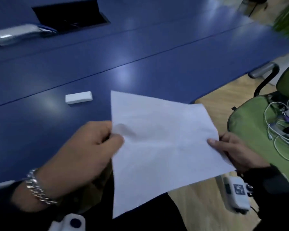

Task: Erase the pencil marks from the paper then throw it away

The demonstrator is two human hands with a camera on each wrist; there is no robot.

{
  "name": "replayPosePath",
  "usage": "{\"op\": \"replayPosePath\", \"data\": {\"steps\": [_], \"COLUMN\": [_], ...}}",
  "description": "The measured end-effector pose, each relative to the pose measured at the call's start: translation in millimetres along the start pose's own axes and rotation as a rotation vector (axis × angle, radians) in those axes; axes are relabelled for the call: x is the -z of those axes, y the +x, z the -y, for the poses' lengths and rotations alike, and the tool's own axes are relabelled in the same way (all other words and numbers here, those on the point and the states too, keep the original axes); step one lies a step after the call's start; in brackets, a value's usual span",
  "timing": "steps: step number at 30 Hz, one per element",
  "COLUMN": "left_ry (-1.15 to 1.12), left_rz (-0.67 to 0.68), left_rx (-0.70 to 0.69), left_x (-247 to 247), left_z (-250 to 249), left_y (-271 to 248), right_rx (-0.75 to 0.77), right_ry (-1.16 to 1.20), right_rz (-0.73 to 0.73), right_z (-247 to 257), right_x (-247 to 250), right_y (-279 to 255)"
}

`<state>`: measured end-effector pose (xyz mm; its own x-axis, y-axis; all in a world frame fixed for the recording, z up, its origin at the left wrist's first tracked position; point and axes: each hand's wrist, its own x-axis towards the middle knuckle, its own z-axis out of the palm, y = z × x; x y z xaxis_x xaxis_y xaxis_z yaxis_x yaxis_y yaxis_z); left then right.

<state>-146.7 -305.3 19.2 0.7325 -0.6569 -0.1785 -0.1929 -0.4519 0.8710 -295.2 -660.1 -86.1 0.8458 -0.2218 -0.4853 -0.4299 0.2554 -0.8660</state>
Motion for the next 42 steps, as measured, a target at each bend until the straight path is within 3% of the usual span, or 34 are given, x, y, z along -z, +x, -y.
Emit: {"op": "replayPosePath", "data": {"steps": [4, 9, 12, 14, 17, 19, 22, 24, 26, 29, 34, 39, 42], "left_ry": [-0.182, -0.441, -0.547, -0.386, -0.093, 0.003, -0.061, -0.125, -0.092, 0.012, 0.220, 0.662, 0.573], "left_rz": [-0.140, -0.335, -0.163, -0.029, -0.025, -0.160, -0.465, -0.579, -0.622, -0.624, -0.588, -0.266, -0.263], "left_rx": [0.007, 0.082, 0.166, 0.162, 0.113, 0.106, 0.128, 0.175, 0.210, 0.251, 0.374, 0.513, 0.523], "left_x": [59.4, 146.9, 188.6, 198.4, 194.8, 192.2, 190.6, 187.3, 186.1, 189.5, 194.6, 190.8, 190.6], "left_z": [13.1, 59.3, 75.5, 71.7, 65.1, 77.5, 109.4, 126.0, 142.9, 158.2, 161.0, 168.4, 164.2], "left_y": [-38.2, -85.8, -113.6, -130.3, -145.8, -150.3, -152.3, -148.9, -140.2, -124.8, -111.0, -113.6, -117.3], "right_rx": [0.200, 0.305, 0.326, 0.338, 0.391, 0.499, 0.956, 1.131, 1.080, 0.834, 0.722, 0.708, 0.768], "right_ry": [-0.086, -0.356, -0.550, -0.680, -0.874, -0.989, -1.273, -1.234, -1.295, -1.571, -1.700, -1.652, -1.579], "right_rz": [0.063, 0.264, 0.468, 0.565, 0.635, 0.603, 0.253, 0.179, 0.350, 0.548, 0.472, 0.502, 0.492], "right_z": [68.2, 138.9, 178.3, 201.1, 224.8, 229.7, 220.6, 194.1, 151.0, 82.8, 43.6, 43.6, 39.9], "right_x": [-67.2, -152.4, -212.1, -256.4, -322.7, -359.3, -393.6, -404.8, -406.1, -399.0, -388.7, -390.1, -387.6], "right_y": [-14.1, -3.7, 18.1, 35.5, 59.3, 73.7, 84.7, 68.3, 46.1, 32.9, 59.0, 76.6, 88.0]}}
